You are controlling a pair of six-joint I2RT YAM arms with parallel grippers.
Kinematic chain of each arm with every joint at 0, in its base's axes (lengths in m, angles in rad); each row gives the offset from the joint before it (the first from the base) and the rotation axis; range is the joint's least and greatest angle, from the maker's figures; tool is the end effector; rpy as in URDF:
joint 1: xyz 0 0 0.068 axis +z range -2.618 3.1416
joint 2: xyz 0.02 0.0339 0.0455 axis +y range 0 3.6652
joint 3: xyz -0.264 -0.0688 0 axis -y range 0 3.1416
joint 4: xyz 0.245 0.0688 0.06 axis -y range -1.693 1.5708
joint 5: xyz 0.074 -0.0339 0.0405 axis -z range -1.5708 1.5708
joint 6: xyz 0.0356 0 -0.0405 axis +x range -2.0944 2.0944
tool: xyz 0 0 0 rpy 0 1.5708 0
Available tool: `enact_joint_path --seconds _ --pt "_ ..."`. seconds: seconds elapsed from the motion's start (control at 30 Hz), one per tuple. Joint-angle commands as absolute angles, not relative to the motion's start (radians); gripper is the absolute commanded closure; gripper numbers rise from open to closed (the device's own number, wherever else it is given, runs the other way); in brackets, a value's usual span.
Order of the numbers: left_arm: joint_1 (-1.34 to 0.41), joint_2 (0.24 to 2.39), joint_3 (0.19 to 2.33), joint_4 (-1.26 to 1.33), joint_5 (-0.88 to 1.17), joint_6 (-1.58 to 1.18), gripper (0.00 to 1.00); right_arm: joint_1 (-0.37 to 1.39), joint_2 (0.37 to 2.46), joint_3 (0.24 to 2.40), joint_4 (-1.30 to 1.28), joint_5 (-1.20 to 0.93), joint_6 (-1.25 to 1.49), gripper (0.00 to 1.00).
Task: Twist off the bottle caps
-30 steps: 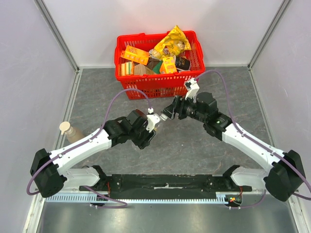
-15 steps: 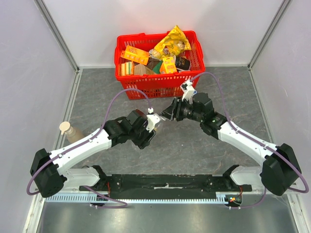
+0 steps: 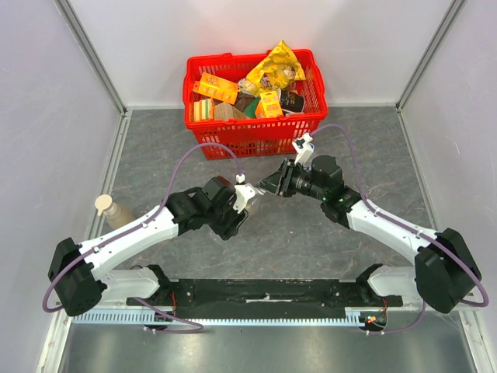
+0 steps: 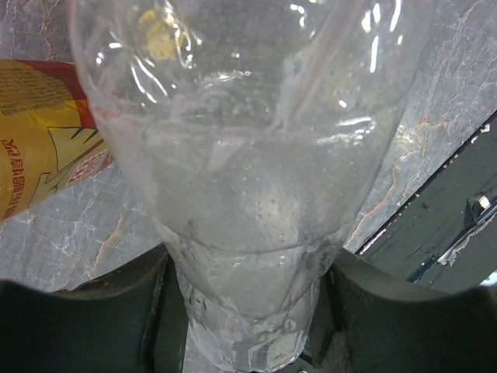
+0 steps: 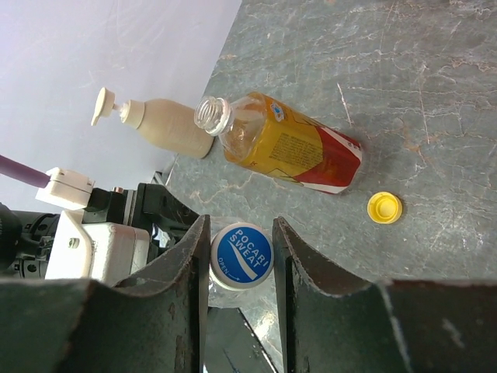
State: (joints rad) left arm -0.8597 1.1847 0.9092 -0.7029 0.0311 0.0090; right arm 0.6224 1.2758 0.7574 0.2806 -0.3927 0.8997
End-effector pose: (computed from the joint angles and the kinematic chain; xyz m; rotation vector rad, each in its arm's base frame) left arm 0.1518 -0.1779 0.2582 1.1014 2.3451 -0.3630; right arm 0.2274 0.1799 0.2716 -0.0337 2.0372 1.3820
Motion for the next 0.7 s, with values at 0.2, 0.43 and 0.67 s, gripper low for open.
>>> enact_joint_path --seconds 0.2,0.43,0.67 --pt "-0.859 1.157 0.928 -0.672 0.034 -0.023 0.75 0.630 1.223 0.712 0.463 -0.489 0.954 1.00" --pt "-0.859 1.103 0.939 -0.669 0.100 -0.028 0.77 0.629 1.166 0.696 0.563 -0.534 0.878 1.00" --pt "-0.859 1.045 0.933 -0.644 0.297 -0.009 0.81 0.629 1.132 0.713 0.707 -0.705 0.833 1.00"
